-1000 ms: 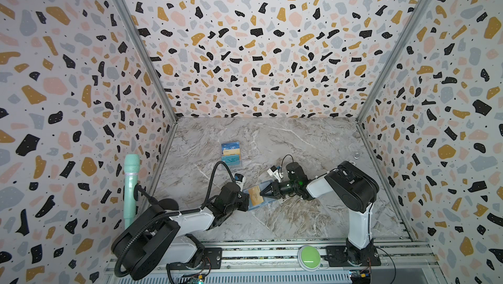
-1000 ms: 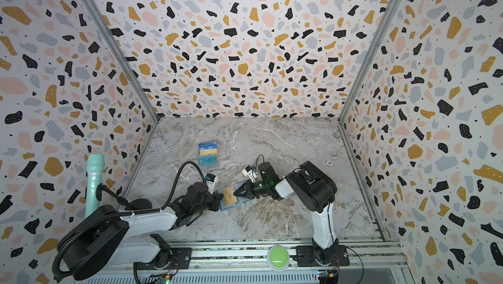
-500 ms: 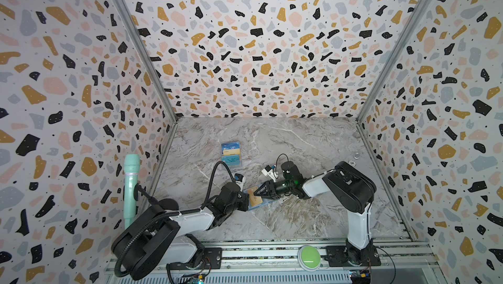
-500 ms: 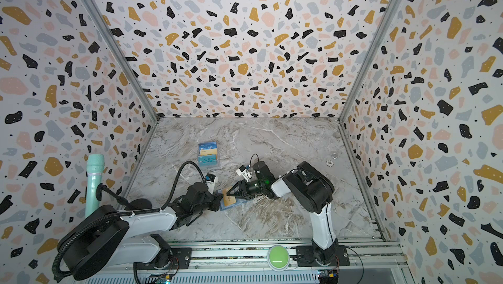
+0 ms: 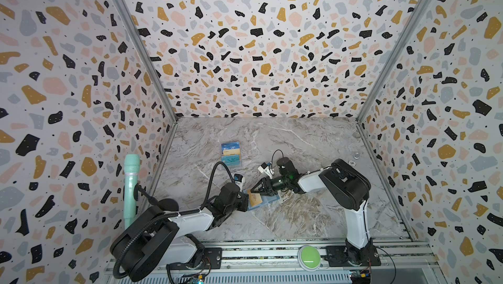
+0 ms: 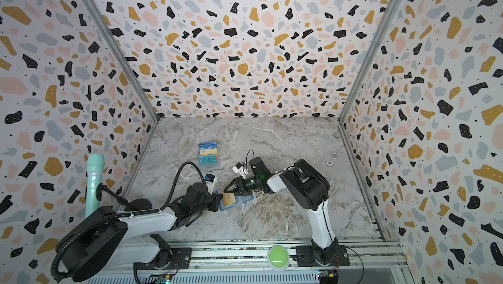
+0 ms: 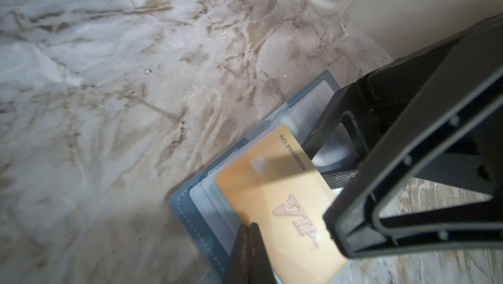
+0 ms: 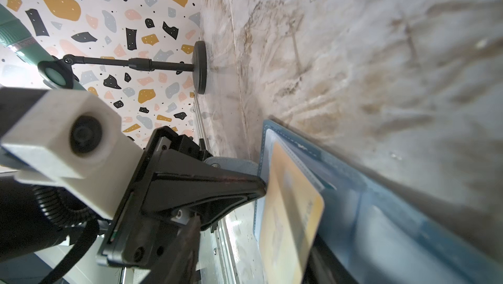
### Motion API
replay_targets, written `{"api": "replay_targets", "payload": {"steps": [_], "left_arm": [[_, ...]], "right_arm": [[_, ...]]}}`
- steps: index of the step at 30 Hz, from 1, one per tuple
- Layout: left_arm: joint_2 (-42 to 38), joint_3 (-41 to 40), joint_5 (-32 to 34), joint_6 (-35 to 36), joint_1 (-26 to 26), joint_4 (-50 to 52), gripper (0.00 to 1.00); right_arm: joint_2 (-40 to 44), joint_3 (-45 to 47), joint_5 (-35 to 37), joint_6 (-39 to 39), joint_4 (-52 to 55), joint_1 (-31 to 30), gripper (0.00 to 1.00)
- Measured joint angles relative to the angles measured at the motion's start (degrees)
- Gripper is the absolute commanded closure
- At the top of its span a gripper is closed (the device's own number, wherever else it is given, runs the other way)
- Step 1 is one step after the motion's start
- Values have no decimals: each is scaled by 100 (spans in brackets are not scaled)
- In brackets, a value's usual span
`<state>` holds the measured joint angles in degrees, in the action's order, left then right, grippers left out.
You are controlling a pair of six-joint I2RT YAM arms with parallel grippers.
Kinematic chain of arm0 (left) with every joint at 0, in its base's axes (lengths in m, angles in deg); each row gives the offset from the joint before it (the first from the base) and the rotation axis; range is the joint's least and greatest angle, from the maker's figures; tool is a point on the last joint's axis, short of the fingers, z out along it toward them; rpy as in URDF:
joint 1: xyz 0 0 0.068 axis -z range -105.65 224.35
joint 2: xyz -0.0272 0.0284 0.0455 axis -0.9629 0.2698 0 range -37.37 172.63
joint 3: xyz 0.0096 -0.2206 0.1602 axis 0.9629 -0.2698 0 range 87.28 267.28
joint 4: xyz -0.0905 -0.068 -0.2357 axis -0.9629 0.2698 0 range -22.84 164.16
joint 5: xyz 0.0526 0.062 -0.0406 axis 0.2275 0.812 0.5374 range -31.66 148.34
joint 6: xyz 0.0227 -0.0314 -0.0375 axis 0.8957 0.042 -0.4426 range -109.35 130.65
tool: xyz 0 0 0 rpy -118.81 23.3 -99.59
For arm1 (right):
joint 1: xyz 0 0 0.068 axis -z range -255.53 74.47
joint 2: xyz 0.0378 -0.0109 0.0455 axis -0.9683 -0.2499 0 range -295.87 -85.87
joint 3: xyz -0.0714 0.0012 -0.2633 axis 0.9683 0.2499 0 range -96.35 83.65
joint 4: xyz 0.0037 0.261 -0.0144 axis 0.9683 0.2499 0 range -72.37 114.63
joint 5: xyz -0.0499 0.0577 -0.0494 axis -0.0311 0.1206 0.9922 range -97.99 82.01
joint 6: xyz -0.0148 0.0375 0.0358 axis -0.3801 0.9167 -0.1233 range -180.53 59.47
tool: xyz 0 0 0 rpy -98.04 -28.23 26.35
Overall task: Take the credit cards out of the card holder
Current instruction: Take out the credit card from the card slot.
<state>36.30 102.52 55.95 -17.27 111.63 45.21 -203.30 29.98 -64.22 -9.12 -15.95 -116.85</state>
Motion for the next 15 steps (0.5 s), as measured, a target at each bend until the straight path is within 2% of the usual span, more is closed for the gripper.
{"api": "replay_targets", "payload": {"steps": [9, 15], "left_arm": [[0, -4, 7, -20, 0, -4, 100], [2, -26, 17, -42, 0, -42, 100]], "right_arm": [[-114, 361, -398, 667, -944, 138, 58], [-114, 507, -597, 898, -1322, 286, 63]]}}
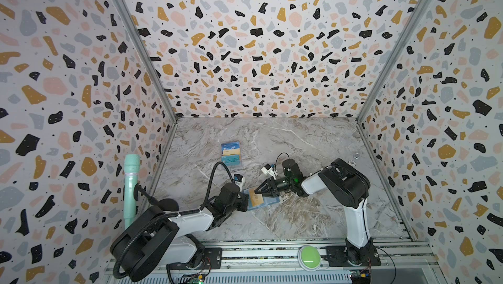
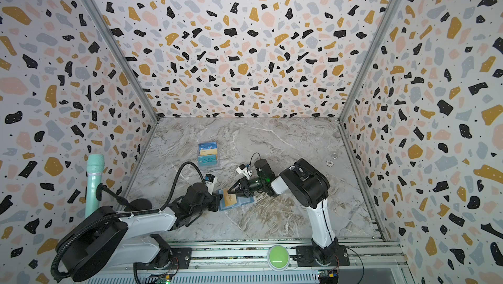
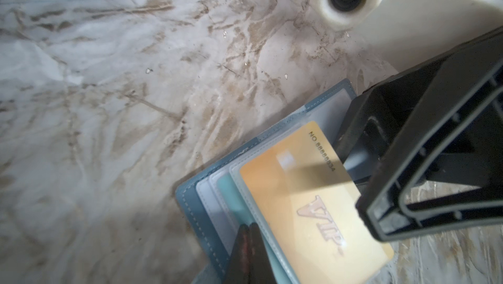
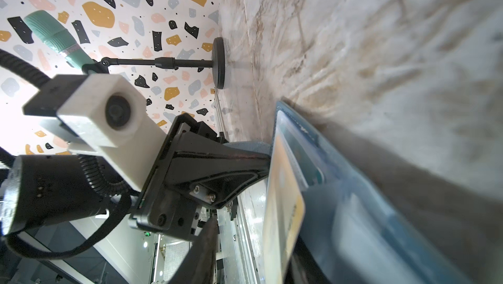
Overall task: Take the credit cards out of the card holder
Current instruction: Take out the credit card from the card slot.
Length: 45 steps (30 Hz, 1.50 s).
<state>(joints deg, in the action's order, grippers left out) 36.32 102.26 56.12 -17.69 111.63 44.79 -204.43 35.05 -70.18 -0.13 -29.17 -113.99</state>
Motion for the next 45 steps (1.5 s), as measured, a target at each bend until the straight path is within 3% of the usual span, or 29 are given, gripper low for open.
{"api": "replay_targets", "payload": {"steps": [20, 45], "left_arm": [[-2, -15, 61, -83, 0, -4, 100], [-2, -17, 81, -85, 0, -7, 100]], "right_arm": [[57, 251, -46, -162, 74, 186, 80], [577, 131, 269, -1401, 1928, 442, 97]]}}
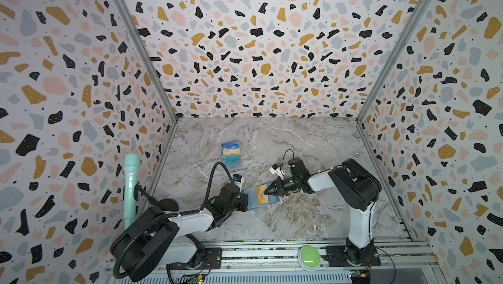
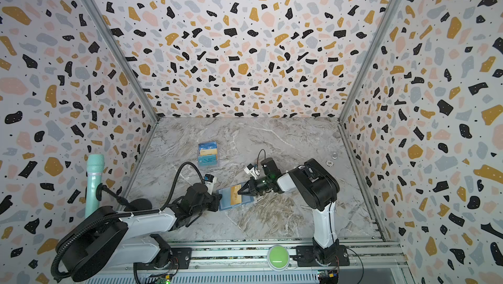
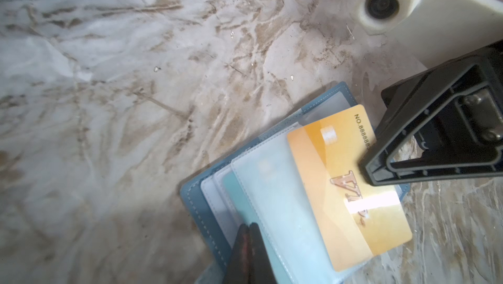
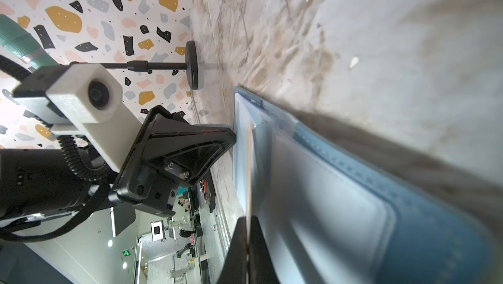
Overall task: Take the credit cards out of the card holder
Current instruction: Take out the credit card from the card slot, then pass the credit card.
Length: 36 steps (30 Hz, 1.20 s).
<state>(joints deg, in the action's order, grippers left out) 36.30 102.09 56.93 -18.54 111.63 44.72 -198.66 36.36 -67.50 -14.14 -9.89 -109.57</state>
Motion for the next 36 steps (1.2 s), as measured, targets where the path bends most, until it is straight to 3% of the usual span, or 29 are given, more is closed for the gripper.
{"api": "replay_targets", "payload": {"steps": [23, 28, 30, 36], "left_arm": [[-83, 0, 20, 13, 0, 105, 100], [-247, 280, -199, 269, 0, 603, 65], [-376, 540, -424, 511, 0, 896, 57], [-546, 1810, -1027, 1421, -4, 1792, 53]], "right_arm": [[1014, -1021, 1021, -2288, 3272, 310, 100], [1438, -1419, 1818, -3045, 4227, 306, 100], [1700, -1475, 2050, -3331, 4465, 306, 100], [2675, -1460, 2507, -4122, 4986, 238, 100]]}}
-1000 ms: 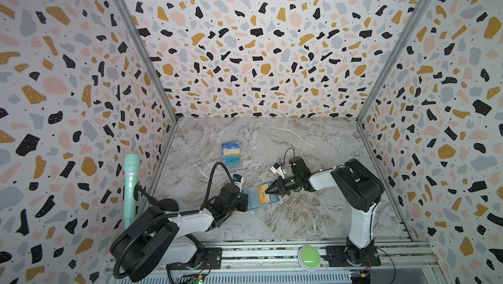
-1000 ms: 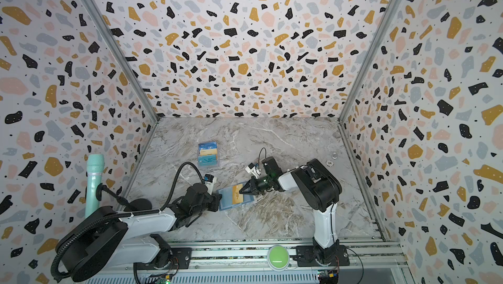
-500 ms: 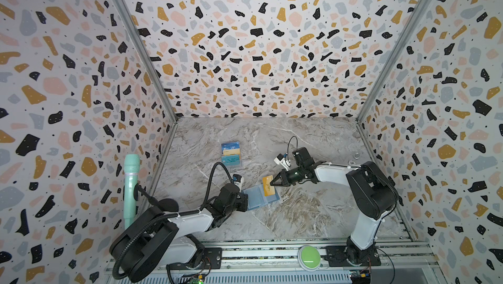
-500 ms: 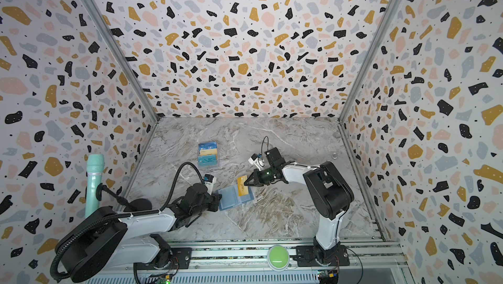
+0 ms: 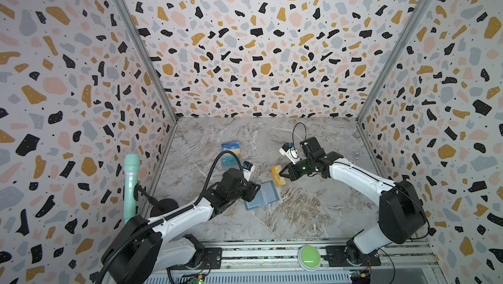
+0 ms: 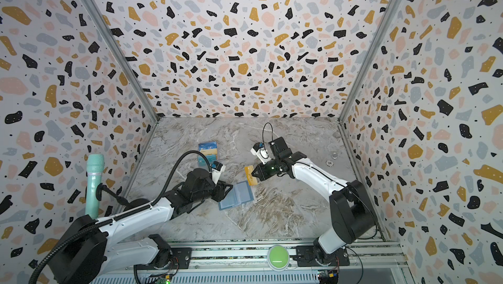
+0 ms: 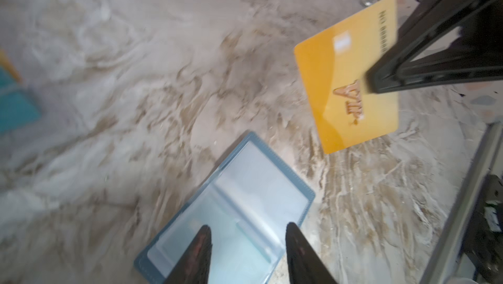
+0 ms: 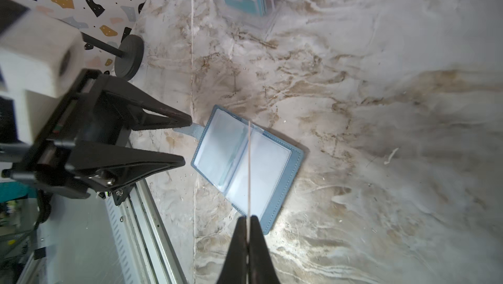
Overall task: Take the credit cards out of the card holder
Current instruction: Pass the credit card.
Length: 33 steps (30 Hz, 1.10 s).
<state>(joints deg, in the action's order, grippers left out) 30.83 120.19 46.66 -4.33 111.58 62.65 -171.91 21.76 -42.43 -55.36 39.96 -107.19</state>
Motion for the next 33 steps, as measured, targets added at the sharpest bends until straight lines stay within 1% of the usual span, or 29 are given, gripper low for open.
{"api": "replay_targets", "payload": {"steps": [3, 6, 10, 15, 19, 24, 27, 29, 33], "left_arm": [[39, 608, -439, 481, -7, 407, 54], [210, 1185, -903, 1016, -7, 977, 54], [391, 1779, -1311, 1727, -7, 1821, 53], [415, 2162, -1849, 2459, -7, 2651, 53], [459, 2293, -2424, 2889, -46, 3106, 57], [466, 2339, -3036, 3331, -70, 3399, 60], [459, 2337, -3292, 3445, -70, 3407, 64], [446, 2332, -3438, 3477, -70, 3392, 68], [439, 2332, -3720, 3495, -70, 3263, 86]], "right_arm": [[435, 105, 35, -402, 138, -103, 100], [750, 227, 17, -822, 330, -354, 100], [938, 271, -15, -1292, 570, -730, 100], [979, 271, -111, -1585, 704, -791, 100], [1069, 317, -302, -1742, 715, -817, 100], [1231, 417, -503, -1875, 728, -833, 100], [1281, 450, -634, -1928, 726, -848, 100], [1305, 468, -715, -1956, 721, -863, 100], [1362, 485, -857, -1998, 706, -894, 100]]}}
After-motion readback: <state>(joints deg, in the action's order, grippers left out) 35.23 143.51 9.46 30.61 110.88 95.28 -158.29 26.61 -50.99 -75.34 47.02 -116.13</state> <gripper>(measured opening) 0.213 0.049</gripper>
